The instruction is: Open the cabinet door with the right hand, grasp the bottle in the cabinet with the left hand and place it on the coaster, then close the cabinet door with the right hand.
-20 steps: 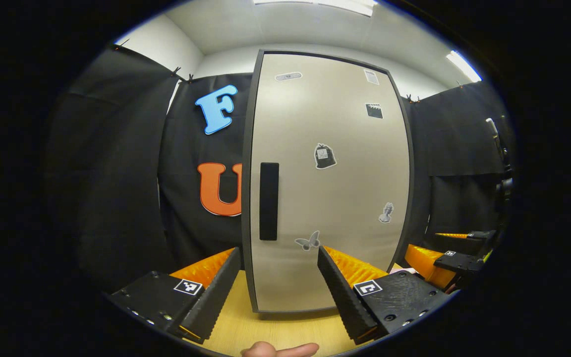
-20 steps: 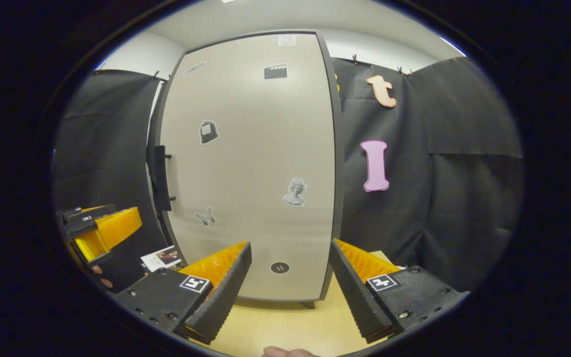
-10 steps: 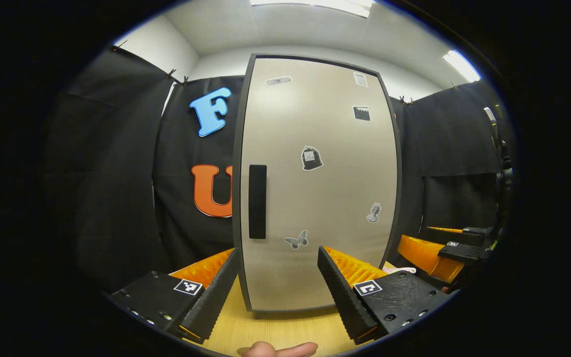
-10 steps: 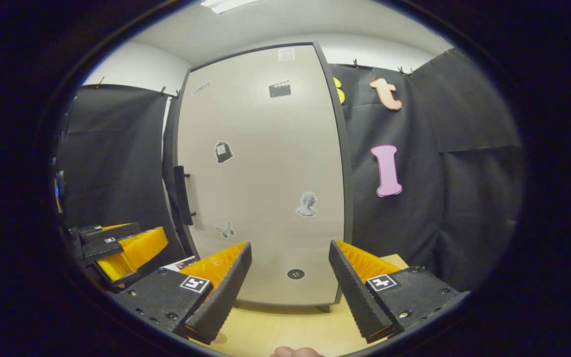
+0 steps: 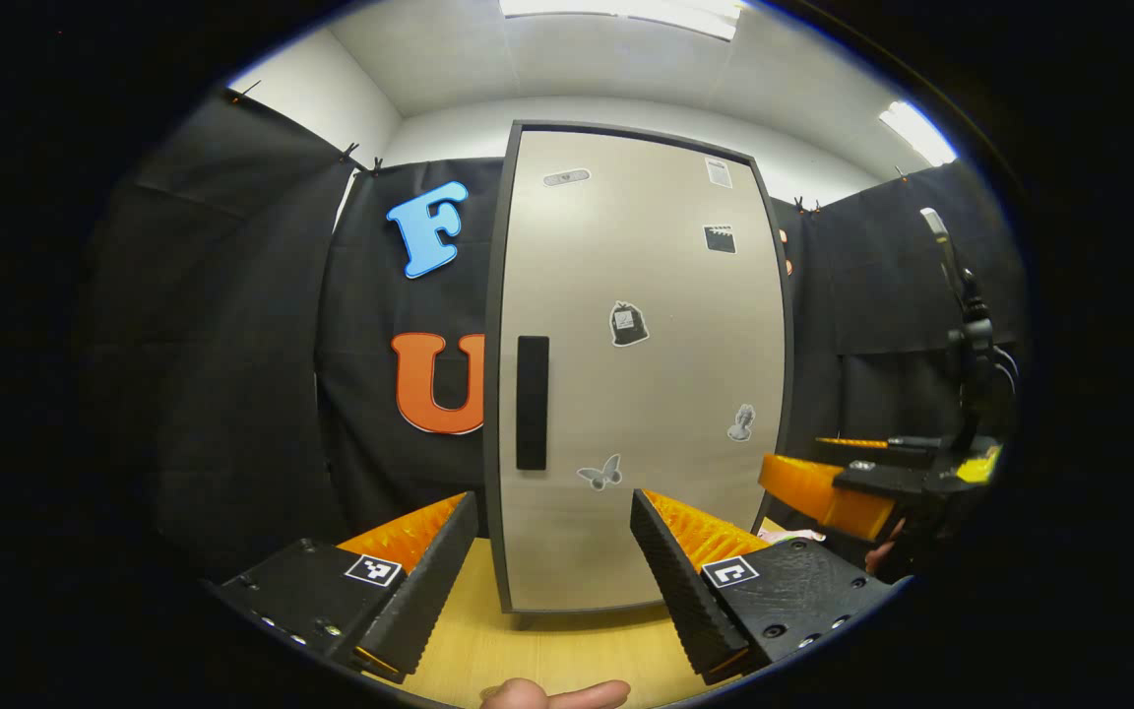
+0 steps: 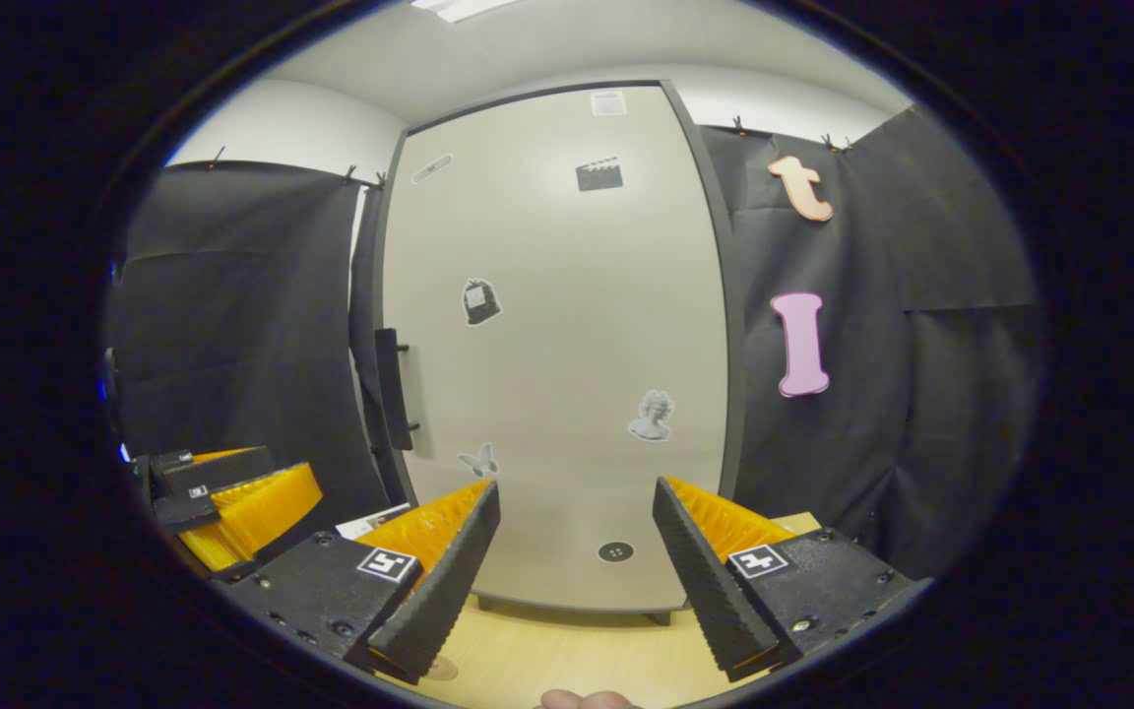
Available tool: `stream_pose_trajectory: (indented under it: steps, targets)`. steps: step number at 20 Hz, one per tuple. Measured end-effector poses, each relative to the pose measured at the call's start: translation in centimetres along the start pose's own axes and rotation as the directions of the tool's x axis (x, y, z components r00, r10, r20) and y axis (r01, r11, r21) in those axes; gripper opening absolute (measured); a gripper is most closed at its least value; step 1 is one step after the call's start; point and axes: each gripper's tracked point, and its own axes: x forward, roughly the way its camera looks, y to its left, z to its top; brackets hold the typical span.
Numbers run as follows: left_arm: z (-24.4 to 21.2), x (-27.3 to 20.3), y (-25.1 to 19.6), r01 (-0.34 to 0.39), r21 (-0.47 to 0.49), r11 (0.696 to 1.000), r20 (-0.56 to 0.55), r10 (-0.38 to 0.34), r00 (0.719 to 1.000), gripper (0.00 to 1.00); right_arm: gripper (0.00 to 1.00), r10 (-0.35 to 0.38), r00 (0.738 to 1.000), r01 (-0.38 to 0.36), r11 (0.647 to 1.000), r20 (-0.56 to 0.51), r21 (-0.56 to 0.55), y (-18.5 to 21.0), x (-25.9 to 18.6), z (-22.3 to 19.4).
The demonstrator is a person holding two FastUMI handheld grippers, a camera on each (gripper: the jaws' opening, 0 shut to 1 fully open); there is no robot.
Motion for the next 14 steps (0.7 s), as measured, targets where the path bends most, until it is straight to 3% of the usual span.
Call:
stream_pose_trajectory:
  steps: [8, 14]
  targets:
    - [-1.9, -6.4, 5.3, -0.095, -0.015, 0.995, -0.046, 0.094, 0.994, 0.95, 0.97, 0.159, 0.987, -0.159, 0.986, -0.014, -0.040, 7.8, 5.4, 0.5]
    - [-2.9, -12.4, 9.5, -0.217, -0.024, 0.976, -0.066, 0.215, 0.974, 0.95, 1.00, 0.251, 0.968, -0.253, 0.962, -0.031, -0.107, 14.1, 10.0, 0.0]
